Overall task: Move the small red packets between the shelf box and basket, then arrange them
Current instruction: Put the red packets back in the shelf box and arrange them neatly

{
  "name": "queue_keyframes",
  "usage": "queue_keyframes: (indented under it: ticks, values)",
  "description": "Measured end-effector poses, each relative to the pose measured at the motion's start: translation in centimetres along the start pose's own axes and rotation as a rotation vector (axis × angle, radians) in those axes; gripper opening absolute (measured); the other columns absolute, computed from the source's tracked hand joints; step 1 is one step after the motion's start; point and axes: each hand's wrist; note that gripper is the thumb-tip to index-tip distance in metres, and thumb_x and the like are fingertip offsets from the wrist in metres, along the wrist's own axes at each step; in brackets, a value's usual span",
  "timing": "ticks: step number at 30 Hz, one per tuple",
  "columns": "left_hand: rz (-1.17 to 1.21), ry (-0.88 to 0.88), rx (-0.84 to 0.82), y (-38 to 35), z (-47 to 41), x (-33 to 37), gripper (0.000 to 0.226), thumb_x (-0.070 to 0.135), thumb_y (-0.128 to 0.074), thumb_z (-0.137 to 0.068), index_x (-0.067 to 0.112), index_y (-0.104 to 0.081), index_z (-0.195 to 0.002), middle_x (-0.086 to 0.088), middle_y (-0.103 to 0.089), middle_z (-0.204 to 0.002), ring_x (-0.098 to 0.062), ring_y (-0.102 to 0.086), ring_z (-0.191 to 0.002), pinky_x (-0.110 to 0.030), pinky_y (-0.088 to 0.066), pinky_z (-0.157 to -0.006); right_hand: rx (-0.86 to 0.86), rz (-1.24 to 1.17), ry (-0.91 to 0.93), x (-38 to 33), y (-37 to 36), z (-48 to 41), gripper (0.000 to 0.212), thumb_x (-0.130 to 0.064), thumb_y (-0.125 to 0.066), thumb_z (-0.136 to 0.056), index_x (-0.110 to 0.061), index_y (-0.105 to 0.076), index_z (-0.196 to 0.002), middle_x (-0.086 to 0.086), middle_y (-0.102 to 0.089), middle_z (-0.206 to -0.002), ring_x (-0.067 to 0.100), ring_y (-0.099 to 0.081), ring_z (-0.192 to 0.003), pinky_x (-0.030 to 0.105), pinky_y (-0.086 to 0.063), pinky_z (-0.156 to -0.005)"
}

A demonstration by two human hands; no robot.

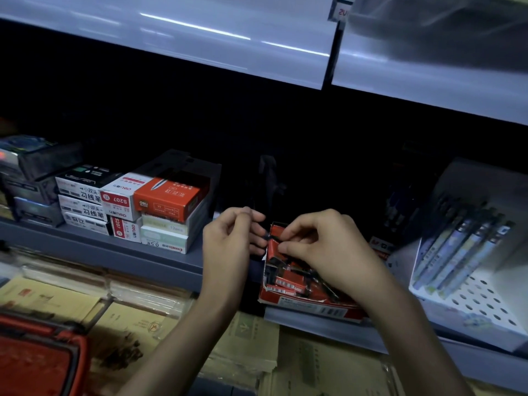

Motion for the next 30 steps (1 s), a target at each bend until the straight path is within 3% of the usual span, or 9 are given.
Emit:
queue_keyframes:
  ticks: [6,10,16,20,25,28,30]
  values:
    - [-0.012,-0.011,0.000,-0.2,0.1,0.0,0.029,0.010,-0.048,-0.105,-0.003,-0.069,-0.092,-0.011,-0.063,-0.070,-0.016,-0.061,-0.059,-0.020,-0.051,-0.054,-0.087,0.090,-0.019,-0.8,0.5,0.4,0.025,-0.042,-0.087,-0.074,-0.037,-0.079,-0.097,-0.015,-0.073,-0.093,-0.001,-0.065,-0.089,0.023,-0.057,-0.080]
    - [-0.029,-0.020,-0.001,-0.2,0.1,-0.2,0.028,0.011,-0.048,-0.105,-0.001,-0.070,-0.091,-0.011,-0.064,-0.072,-0.016,-0.061,-0.061,-0.020,-0.051,-0.054,-0.064,0.186,-0.024,-0.9,0.4,0.4,0.019,-0.046,-0.085,-0.075,-0.033,-0.079,-0.087,-0.013,-0.072,-0.085,0.002,-0.066,-0.084,0.031,-0.059,-0.078]
    - [-0.032,-0.024,0.002,-0.1,0.1,-0.2,0.028,0.011,-0.048,-0.105,0.000,-0.070,-0.090,-0.011,-0.065,-0.072,-0.018,-0.062,-0.062,-0.022,-0.053,-0.056,-0.117,0.186,0.059,-1.4,0.2,0.6,0.036,-0.039,-0.081,-0.083,-0.040,-0.072,-0.118,-0.016,-0.063,-0.087,0.004,-0.064,-0.090,0.024,-0.054,-0.081]
    - [-0.032,-0.032,0.020,-0.1,0.2,-0.2,0.028,0.009,-0.047,-0.105,-0.003,-0.069,-0.092,-0.013,-0.063,-0.071,-0.014,-0.062,-0.058,-0.020,-0.054,-0.054,-0.111,0.215,0.089,-1.2,0.0,0.7,0.022,-0.035,-0.079,-0.086,-0.035,-0.077,-0.107,-0.016,-0.069,-0.093,0.001,-0.064,-0.087,0.023,-0.055,-0.082]
    - [-0.027,-0.025,0.022,-0.1,0.3,-0.2,0.029,0.010,-0.048,-0.105,-0.002,-0.069,-0.091,-0.013,-0.063,-0.072,-0.014,-0.061,-0.058,-0.019,-0.053,-0.054,-0.080,0.145,0.064,-0.9,-0.1,0.5,0.022,-0.038,-0.085,-0.078,-0.032,-0.078,-0.098,-0.011,-0.070,-0.085,0.003,-0.066,-0.084,0.030,-0.059,-0.081]
    - [-0.034,-0.025,0.021,-0.2,0.2,-0.2,0.029,0.010,-0.048,-0.105,-0.001,-0.070,-0.090,-0.011,-0.063,-0.071,-0.013,-0.061,-0.059,-0.019,-0.053,-0.054,-0.057,0.172,0.077,-0.7,-0.1,0.5,0.016,-0.041,-0.085,-0.077,-0.031,-0.078,-0.086,-0.012,-0.069,-0.084,0.003,-0.064,-0.084,0.030,-0.059,-0.077]
    - [-0.040,-0.023,0.023,-0.2,0.2,-0.2,0.029,0.011,-0.048,-0.105,0.001,-0.070,-0.089,-0.010,-0.064,-0.071,-0.014,-0.062,-0.060,-0.020,-0.053,-0.055,-0.075,0.185,0.084,-0.6,0.1,0.4,0.016,-0.040,-0.086,-0.077,-0.031,-0.079,-0.089,-0.012,-0.070,-0.090,0.003,-0.064,-0.087,0.029,-0.058,-0.079]
Point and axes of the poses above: each hand's wrist, its own z-axis away from the middle knuckle, its own y-axis out of the back of the hand, x = y × z
